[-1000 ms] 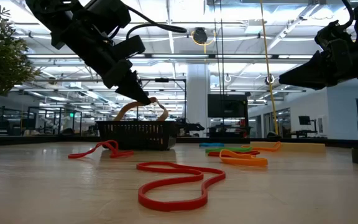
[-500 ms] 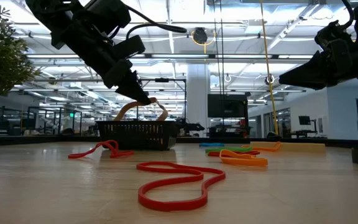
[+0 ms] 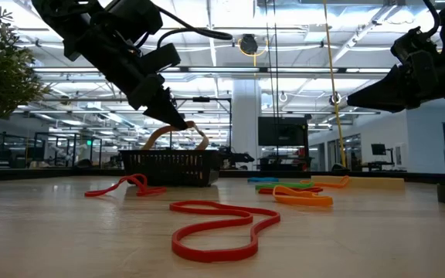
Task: Pick and place rubber bands into bin
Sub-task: Put the bottom white rubber band into the black bin, then put the top left red rubber band into the black bin
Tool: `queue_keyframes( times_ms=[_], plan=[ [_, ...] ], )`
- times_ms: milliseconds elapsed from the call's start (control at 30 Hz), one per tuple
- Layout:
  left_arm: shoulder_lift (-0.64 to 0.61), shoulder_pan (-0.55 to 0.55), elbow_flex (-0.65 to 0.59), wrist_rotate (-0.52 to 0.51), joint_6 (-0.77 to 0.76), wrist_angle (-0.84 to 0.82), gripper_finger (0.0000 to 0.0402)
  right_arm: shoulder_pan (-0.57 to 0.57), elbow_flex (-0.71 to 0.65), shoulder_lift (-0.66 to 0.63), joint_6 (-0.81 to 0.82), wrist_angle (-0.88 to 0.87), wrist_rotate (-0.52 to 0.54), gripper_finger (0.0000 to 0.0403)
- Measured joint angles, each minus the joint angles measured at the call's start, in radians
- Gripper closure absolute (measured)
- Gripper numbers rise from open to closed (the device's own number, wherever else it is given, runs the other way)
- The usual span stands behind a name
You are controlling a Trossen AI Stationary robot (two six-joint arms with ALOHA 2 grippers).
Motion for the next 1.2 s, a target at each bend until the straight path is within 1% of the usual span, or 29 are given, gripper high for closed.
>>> queue_keyframes(
  times_ms=[233, 300, 400, 600, 767, 867, 1200],
  plan=[
    [0.0, 0.0, 0.0, 0.0, -0.003, 0.0, 0.0338, 0.0, 0.0, 0.0, 0.0, 0.0, 0.0, 0.0261],
    [0.0, 0.0, 0.0, 0.0, -0.008, 0.0, 0.0332, 0.0, 0.0, 0.0, 0.0, 0.0, 0.0, 0.0261],
    [0.0, 0.0, 0.0, 0.0, -0.026, 0.0, 0.0306, 0.0, 0.0, 0.0, 0.0, 0.0, 0.0, 0.0261],
    [0.0, 0.0, 0.0, 0.0, -0.023, -0.001, 0.0232, 0.0, 0.0, 0.0, 0.0, 0.0, 0.0, 0.0261],
    [0.0, 0.0, 0.0, 0.0, -0.022, -0.001, 0.0198, 0.0, 0.0, 0.0, 0.0, 0.0, 0.0, 0.0261],
    [0.0, 0.0, 0.0, 0.0, -0.026, -0.001, 0.0191, 0.0, 0.0, 0.0, 0.0, 0.0, 0.0, 0.0261],
    [0.0, 0.0, 0.0, 0.0, -0.018, -0.002, 0.0192, 0.0, 0.0, 0.0, 0.0, 0.0, 0.0, 0.0261]
  ],
)
